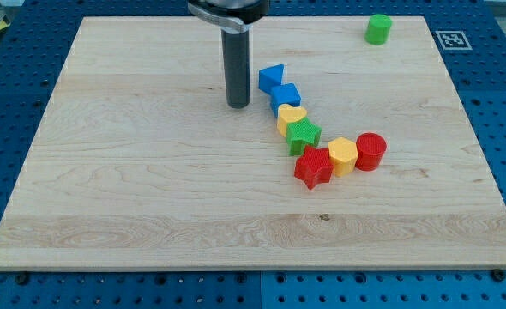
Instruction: Place the green star in between the yellow blocks
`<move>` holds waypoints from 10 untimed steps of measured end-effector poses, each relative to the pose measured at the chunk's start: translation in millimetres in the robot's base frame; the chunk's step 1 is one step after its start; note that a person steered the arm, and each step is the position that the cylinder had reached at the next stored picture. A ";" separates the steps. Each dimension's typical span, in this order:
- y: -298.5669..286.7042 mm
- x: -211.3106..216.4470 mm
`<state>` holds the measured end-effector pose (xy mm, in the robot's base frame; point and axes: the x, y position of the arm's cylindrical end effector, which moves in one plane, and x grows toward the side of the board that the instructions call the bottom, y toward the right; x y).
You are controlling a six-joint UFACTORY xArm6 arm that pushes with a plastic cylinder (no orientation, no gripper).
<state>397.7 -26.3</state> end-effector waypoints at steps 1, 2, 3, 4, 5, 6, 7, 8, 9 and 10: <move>0.0 2.6; 0.0 5.2; 0.0 6.1; 0.0 6.1; 0.0 9.3; 0.0 19.5; 7.1 42.0; 25.3 60.0; 51.2 62.2; 86.2 63.0</move>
